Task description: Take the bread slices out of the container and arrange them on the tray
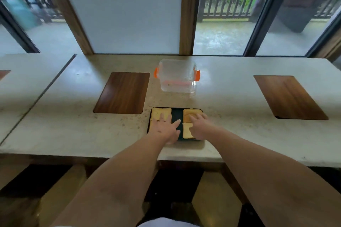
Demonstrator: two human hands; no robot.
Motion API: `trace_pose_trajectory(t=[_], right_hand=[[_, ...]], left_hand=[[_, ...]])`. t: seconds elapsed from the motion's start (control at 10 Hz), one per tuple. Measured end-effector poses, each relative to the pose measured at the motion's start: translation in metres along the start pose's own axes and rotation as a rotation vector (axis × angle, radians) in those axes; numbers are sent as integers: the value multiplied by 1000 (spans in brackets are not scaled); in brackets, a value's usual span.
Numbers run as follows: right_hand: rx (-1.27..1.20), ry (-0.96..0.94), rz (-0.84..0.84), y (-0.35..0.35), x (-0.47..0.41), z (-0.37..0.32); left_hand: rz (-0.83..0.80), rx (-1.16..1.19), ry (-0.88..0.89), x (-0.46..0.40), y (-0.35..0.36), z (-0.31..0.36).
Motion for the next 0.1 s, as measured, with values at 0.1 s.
trace_pose_trajectory(t=[0.1], right_hand=[[-5, -9, 58, 5, 43, 21]], left_hand=[[21, 87, -9, 27, 9, 8]])
Point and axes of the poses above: each hand's wrist, its own x-axis away from the middle knuckle, its own y-axis out of the palm, z = x × y, the point moved 3 cm from there along -x, towards the middle knuckle, and after that the axes turned 10 degrees about -z, right-handed, at the moved point
